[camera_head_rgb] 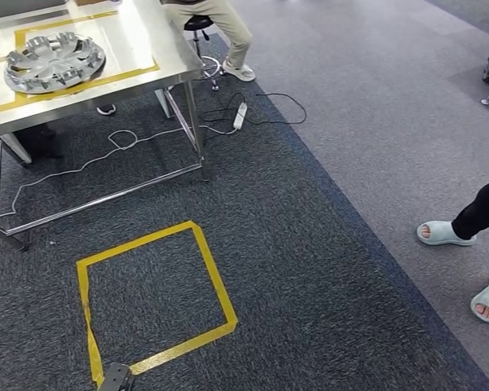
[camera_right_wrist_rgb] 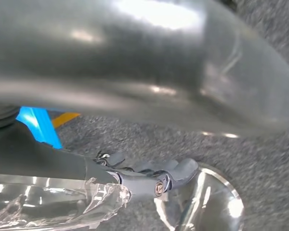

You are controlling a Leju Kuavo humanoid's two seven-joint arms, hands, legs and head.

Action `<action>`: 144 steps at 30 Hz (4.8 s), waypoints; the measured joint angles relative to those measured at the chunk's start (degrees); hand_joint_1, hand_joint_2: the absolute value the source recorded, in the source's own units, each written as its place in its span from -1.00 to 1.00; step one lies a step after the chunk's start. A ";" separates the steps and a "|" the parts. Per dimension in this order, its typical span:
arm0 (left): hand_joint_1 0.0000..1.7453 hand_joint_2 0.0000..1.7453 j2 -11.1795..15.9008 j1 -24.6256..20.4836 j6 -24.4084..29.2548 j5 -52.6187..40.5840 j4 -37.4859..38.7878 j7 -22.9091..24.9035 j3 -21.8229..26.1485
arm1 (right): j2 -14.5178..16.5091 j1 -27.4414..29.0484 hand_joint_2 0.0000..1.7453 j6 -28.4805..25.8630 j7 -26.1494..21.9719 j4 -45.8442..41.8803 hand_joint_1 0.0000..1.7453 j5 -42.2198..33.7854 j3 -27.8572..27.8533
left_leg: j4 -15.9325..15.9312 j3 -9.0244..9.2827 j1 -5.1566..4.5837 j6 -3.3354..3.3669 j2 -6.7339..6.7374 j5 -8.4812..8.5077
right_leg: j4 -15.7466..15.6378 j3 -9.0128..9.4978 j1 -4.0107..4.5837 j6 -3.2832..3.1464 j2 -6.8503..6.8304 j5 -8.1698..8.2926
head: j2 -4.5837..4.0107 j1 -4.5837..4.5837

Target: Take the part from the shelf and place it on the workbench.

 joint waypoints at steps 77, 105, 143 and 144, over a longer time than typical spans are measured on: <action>-1.00 -1.00 -3.28 0.04 -1.56 0.40 0.00 1.49 0.69 | 0.60 -0.25 -1.00 11.19 5.72 0.22 -1.00 -0.07 -1.88 | 0.29 -1.06 0.00 1.71 -5.15 0.56 | 0.77 -1.77 -0.20 1.23 6.91 -0.05 | 0.00 -0.38; -1.00 -1.00 -2.06 0.13 -1.01 -0.36 0.00 5.45 0.71 | 0.47 -0.18 -1.00 11.88 5.09 0.22 -1.00 0.13 -2.05 | 0.72 -1.13 0.42 0.15 -7.05 -0.21 | 0.17 -1.77 -0.23 0.81 7.59 0.85 | 0.00 -0.87; -1.00 -1.00 -0.24 0.35 0.12 -3.26 0.00 12.38 -0.13 | -0.03 -0.57 -1.00 12.06 6.49 0.22 -1.00 0.75 -2.10 | 0.54 -1.70 -0.44 2.49 -2.22 0.53 | 14.98 -8.33 -0.07 1.84 1.65 -7.49 | 0.00 -0.82; -1.00 -1.00 -0.27 0.37 -1.05 -3.03 0.00 12.72 -0.09 | -0.02 -0.55 -1.00 12.09 6.33 0.22 -1.00 0.75 -2.10 | 0.55 -1.66 -0.52 2.53 -1.57 0.48 | 16.25 -8.80 -0.07 1.87 1.44 -7.62 | 0.00 -0.81</action>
